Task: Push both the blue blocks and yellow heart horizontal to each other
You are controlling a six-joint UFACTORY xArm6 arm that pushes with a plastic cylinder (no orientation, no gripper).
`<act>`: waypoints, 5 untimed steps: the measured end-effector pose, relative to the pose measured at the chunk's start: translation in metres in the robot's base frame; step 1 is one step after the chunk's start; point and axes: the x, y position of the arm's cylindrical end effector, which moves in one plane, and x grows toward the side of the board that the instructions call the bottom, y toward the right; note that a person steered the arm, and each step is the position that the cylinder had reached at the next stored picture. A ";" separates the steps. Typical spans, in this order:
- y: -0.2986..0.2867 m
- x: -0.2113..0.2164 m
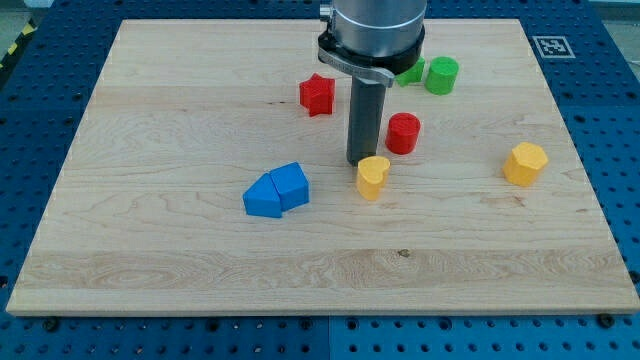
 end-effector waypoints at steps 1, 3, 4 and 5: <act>0.000 0.024; -0.008 0.064; -0.035 0.075; -0.041 0.076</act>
